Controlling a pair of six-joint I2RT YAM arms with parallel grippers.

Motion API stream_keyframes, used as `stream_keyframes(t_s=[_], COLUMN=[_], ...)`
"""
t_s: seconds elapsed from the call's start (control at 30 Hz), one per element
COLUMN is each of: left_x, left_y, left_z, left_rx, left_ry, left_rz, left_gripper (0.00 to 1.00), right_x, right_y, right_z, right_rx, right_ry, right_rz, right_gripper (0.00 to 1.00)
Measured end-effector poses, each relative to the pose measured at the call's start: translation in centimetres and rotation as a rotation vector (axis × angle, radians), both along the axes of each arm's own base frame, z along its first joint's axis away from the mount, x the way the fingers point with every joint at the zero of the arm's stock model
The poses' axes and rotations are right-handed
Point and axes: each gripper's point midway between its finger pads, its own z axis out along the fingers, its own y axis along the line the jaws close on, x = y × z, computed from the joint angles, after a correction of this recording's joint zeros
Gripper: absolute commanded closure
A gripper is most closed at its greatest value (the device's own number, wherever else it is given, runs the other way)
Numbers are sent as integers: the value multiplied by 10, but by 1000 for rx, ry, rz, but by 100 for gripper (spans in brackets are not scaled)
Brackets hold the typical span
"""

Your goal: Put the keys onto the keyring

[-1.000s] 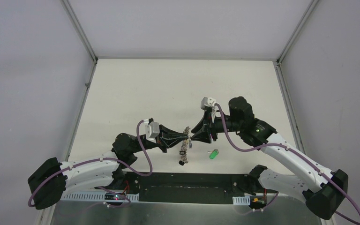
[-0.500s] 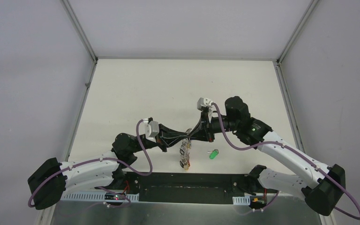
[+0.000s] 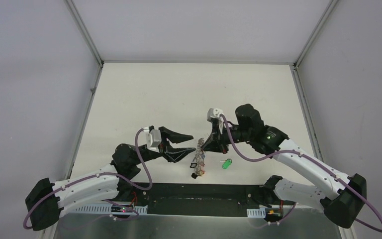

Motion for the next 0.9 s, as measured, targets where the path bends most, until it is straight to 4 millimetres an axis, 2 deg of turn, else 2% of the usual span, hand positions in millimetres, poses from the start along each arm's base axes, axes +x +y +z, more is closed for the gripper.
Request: stream_keyframes(t_s=[0.13,0.33,0.43,0.6,0.9], left_x=[-1,6,10,14,14], left_y=[8,2,-6,-22,-35], left_z=[7,18,6,-38,-61], left_rx=[35,191,286,436,436], left_ry=[-6,-17,1,57,29], left_rz=[27,51,36,-14,-60], left_gripper=[48,48,50,60,74], right_x=[1,10,13,20,7], right_y=[-11,-22,-28,-29,-30], right_z=[-14,-12,-13,-16,-23], right_rx=[-119,-258,-323,-434,-478], right_ry=[2,-31,-23,41,142], right_rz=[-5,-7,-14,-27,24], right_gripper=[100,100,100,100,100])
